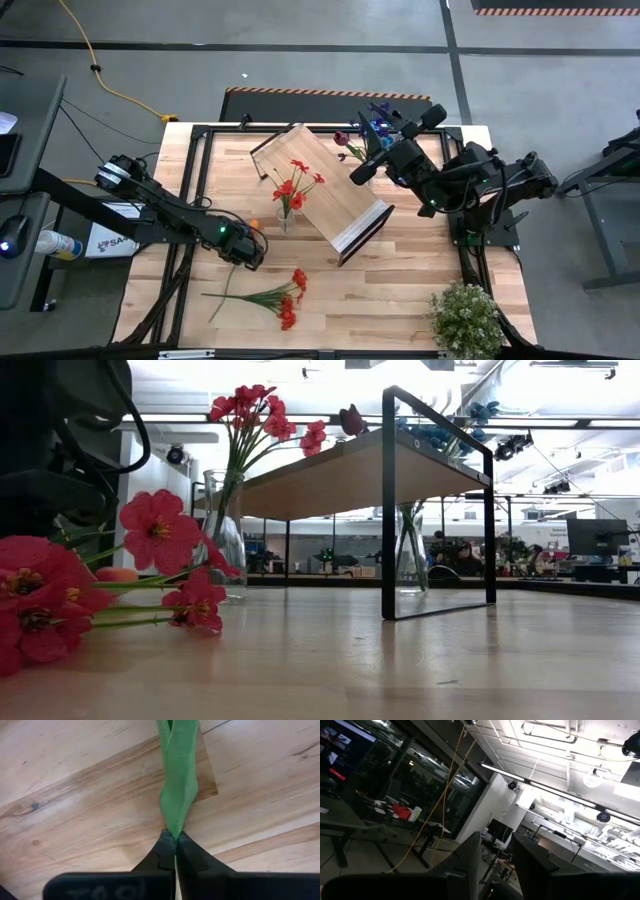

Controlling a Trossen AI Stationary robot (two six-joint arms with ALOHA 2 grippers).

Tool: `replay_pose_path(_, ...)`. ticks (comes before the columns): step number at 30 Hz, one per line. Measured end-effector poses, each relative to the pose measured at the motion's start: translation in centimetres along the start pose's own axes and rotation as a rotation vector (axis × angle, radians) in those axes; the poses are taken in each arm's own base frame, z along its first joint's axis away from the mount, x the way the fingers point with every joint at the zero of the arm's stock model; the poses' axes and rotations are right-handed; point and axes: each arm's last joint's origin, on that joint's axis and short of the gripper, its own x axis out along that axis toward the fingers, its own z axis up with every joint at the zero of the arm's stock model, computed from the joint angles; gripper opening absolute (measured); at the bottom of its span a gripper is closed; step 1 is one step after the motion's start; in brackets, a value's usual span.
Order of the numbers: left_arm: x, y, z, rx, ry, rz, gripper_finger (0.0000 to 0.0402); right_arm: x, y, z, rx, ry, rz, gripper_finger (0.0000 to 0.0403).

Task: Pick and place flowers into a vace then onto a shelf
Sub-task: Put the light orange flower into the bottom transparent vase

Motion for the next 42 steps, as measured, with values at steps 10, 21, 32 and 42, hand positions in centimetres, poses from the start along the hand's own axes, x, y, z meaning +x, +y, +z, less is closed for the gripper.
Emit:
replay_pose_path(10,-1.6,-1.3,-0.1,0.018,-0.057,-0.012,0.0030,0.0,0.0,-0.1,-0.007,0.034,-0.013,0.0099)
replay_pose_path(21,-5.7,-3.2,0.2,0.067,-0.317,-0.018,0.0030,0.0,0.0,-0.1,-0.009,0.036,-0.013,0.0099)
replay_pose_path(32,-6.2,-2.9,0.6,0.071,-0.507,0.022,0.0030,0.0,0.0,-0.2,-0.011,0.042,-0.015,0.0099)
replay_pose_path(42,-6.4,-1.4,-1.0,-0.010,-0.640,0.089,0.0030,0.0,0.0,-0.2,-0.011,0.042,-0.015,0.0099)
